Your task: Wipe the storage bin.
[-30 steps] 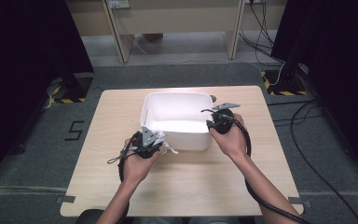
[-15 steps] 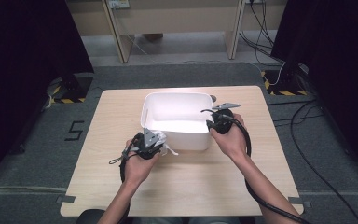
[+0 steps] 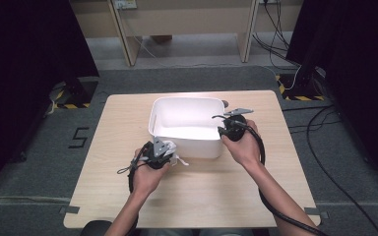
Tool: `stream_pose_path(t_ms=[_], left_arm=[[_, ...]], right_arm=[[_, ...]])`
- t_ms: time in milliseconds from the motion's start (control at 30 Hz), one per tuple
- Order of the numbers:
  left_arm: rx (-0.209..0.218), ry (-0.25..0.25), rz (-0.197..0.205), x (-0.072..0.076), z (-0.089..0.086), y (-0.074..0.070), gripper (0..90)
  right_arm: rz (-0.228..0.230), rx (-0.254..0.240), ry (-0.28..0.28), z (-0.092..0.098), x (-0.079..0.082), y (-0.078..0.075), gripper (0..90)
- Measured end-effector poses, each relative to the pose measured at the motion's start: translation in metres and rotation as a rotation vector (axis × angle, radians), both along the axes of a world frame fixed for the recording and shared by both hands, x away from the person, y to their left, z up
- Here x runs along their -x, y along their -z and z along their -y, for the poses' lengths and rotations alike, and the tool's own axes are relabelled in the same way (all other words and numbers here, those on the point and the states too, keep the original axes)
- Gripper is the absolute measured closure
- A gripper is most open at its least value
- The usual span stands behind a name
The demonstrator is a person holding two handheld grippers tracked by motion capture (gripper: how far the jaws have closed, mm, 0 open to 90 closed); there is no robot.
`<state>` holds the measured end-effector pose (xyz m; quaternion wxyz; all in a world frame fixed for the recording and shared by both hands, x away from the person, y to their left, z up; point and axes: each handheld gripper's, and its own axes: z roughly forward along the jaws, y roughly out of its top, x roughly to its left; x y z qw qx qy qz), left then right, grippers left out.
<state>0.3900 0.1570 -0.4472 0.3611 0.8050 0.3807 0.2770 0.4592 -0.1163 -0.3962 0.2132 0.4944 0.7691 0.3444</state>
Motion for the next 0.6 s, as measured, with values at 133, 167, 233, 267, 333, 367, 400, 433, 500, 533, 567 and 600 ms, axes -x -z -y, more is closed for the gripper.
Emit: stream_pose_path(t_ms=[133, 167, 233, 267, 333, 367, 400, 433, 500, 533, 567, 600], left_arm=[[-0.002, -0.001, -0.003, -0.001, 0.000, 0.002, 74.5], [0.001, -0.002, -0.004, -0.001, 0.001, 0.003, 74.6], [0.004, -0.003, -0.009, -0.001, 0.001, 0.004, 74.6], [0.002, -0.002, -0.008, -0.001, 0.001, 0.005, 74.6], [-0.002, -0.002, -0.007, -0.001, 0.001, 0.006, 74.6], [0.000, -0.001, -0.008, -0.002, 0.001, 0.007, 74.6], [-0.002, -0.001, -0.008, -0.002, 0.002, 0.007, 74.6], [0.001, -0.003, -0.009, -0.002, 0.002, 0.008, 74.6], [-0.001, -0.002, -0.010, -0.002, 0.002, 0.009, 74.6], [-0.003, -0.002, -0.013, -0.002, 0.002, 0.010, 74.6], [-0.005, -0.001, -0.014, -0.002, 0.002, 0.011, 74.6], [-0.005, -0.001, -0.016, -0.002, 0.003, 0.012, 74.6]], right_arm=[[0.000, -0.002, 0.001, 0.000, 0.000, 0.000, 68.3], [0.000, -0.002, 0.001, 0.000, 0.000, 0.000, 68.3], [0.000, -0.001, 0.001, 0.000, 0.000, 0.000, 68.2], [0.001, -0.001, 0.001, 0.000, 0.000, 0.000, 68.1], [0.001, -0.001, 0.000, 0.000, 0.000, 0.000, 68.1], [0.001, -0.002, 0.001, 0.000, 0.000, 0.000, 68.1], [0.000, -0.003, 0.002, 0.000, 0.000, 0.000, 68.1], [0.001, -0.002, 0.001, 0.000, 0.000, 0.000, 68.1], [0.000, -0.002, 0.003, 0.000, 0.000, 0.000, 68.1], [0.000, -0.003, 0.003, 0.000, 0.000, 0.000, 68.1], [0.001, -0.003, 0.003, 0.000, 0.000, 0.000, 68.1], [0.001, -0.003, 0.004, 0.000, 0.000, 0.000, 68.1]])
